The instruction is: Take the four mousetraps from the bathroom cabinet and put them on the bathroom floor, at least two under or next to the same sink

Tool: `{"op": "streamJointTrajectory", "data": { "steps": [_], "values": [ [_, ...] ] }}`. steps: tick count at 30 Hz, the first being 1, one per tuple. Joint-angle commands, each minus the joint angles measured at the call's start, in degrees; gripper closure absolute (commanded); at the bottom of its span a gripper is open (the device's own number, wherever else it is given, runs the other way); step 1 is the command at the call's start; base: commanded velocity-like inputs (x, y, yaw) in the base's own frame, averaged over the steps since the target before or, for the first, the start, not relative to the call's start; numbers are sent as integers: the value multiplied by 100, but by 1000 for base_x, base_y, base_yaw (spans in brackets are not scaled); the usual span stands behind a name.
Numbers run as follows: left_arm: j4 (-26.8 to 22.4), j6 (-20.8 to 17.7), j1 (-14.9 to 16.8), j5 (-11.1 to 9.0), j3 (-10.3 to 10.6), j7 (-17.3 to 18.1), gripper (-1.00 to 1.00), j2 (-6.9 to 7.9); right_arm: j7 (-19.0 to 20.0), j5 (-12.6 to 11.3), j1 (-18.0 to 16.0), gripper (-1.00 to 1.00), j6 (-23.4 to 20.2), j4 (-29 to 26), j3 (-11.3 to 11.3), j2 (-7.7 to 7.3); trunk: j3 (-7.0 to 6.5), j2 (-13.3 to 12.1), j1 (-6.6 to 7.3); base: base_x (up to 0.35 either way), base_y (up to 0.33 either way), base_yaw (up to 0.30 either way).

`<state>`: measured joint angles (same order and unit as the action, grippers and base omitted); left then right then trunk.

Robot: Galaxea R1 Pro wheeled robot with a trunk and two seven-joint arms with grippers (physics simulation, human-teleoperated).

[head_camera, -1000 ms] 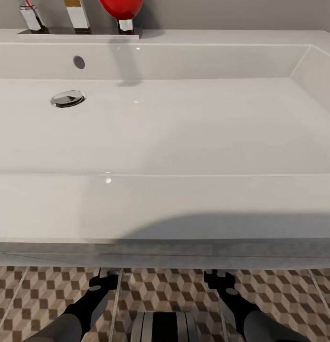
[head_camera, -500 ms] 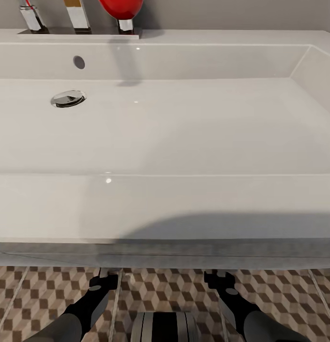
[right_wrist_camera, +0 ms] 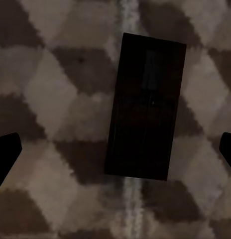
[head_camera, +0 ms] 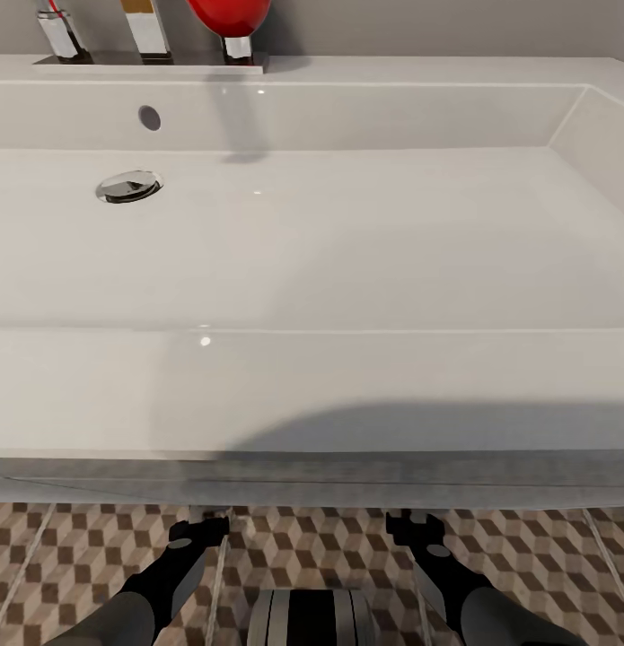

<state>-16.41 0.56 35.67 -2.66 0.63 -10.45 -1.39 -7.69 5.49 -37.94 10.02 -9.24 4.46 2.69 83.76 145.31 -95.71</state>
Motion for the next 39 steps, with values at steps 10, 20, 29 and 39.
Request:
{"op": "streamJointTrajectory", "data": {
  "steps": [10,20,29,39],
  "values": [
    [-33,12,1,-17,8,-17,-100,-2,-13,57,-3,-100,18,8,46,4,3,1,1,0,0,0],
    [-65,70,1,-15,8,-9,-100,3,-13,57,-3,-100,18,3,46,11,3,1,1,0,0,0],
    [-85,90,1,-15,1,5,-100,-13,-10,57,-3,-100,18,4,46,5,3,1,1,0,0,0],
    [-90,101,1,17,4,8,-100,-26,-12,60,-3,-100,18,2,46,4,3,1,1,0,0,0]
  ]
}}
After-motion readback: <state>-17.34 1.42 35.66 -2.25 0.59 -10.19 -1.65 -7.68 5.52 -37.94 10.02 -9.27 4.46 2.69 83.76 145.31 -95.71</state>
